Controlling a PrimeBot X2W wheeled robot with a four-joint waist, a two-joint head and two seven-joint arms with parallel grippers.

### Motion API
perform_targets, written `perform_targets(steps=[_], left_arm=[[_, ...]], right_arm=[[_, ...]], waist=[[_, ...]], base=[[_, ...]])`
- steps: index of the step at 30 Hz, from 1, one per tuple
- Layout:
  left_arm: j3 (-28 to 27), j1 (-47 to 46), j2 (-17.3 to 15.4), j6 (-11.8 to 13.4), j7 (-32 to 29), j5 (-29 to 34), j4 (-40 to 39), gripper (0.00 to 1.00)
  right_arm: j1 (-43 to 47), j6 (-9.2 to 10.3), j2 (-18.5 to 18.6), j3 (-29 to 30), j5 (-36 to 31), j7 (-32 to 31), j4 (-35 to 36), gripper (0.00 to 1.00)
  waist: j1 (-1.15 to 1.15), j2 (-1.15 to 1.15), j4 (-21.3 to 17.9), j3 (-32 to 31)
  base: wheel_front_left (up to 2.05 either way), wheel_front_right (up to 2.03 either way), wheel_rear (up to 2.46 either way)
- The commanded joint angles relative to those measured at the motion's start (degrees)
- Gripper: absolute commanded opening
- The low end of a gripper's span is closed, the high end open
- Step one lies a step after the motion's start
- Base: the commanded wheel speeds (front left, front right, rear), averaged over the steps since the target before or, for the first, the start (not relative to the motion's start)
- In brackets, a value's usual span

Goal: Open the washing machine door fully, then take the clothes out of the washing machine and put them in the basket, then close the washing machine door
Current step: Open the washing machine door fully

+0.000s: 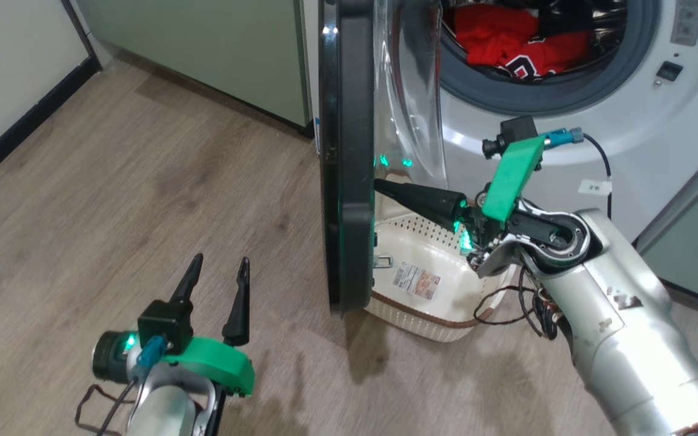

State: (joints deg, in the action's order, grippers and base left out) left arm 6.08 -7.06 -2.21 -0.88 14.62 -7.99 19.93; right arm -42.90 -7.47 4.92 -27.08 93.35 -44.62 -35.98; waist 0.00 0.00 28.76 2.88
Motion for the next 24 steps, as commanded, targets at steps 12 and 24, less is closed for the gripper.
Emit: perform_targets(steps=[12,24], left_arm=[[-7.48,1.02,-1.06,-2.45,0.38,2.88,-0.77,1.0],[-13.75,1.09,-3.36,-4.8,0.38,2.87,-0.56,1.0]], right_arm=[[5.64,-0.02,-1.76,5.12,-0.54,7.54,2.19,1.0],[15.59,-0.02,3.22,5.63,-10.05,27.56,7.2,1.0]], waist=[[0.0,0.0,-5.49,-4.24],[0.0,0.0,-14.23,-5.92]], base=[[0.0,0.0,0.0],[0.0,0.0,0.0]])
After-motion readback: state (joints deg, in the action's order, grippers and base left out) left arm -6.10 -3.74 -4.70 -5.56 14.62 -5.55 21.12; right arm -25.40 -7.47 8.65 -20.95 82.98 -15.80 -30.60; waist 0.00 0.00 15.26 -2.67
